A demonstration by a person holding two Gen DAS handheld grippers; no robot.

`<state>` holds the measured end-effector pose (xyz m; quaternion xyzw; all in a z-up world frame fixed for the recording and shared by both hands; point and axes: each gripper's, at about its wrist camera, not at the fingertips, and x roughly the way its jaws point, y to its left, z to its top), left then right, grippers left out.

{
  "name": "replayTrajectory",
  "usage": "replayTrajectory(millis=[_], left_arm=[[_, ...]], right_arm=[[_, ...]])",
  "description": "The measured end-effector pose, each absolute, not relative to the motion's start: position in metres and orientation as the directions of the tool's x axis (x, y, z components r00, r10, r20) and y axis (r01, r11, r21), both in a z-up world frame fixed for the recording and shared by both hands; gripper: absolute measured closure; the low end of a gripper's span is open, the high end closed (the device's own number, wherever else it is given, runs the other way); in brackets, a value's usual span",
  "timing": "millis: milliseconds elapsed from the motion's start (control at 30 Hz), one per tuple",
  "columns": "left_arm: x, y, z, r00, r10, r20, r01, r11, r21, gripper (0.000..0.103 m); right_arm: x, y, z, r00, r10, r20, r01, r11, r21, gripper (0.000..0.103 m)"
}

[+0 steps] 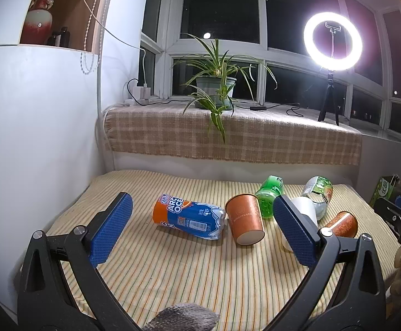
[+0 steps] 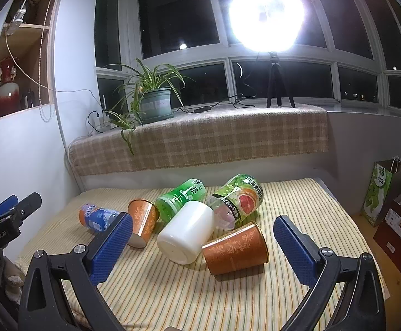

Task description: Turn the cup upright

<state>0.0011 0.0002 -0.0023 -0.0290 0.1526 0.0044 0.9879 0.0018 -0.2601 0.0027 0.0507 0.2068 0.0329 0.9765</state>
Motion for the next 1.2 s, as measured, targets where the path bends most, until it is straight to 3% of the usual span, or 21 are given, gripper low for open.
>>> replayTrajectory(millis=[1200], left_arm=[[-0.005,-0.002,0.008,0.942,-0.004,-0.335,-0.008,0.999,-0.032,0.000]], right_arm=[[0.010,-0.244,0.014,0.892,0.148,-0.427,-0.113,0.988,0.107,0.000]])
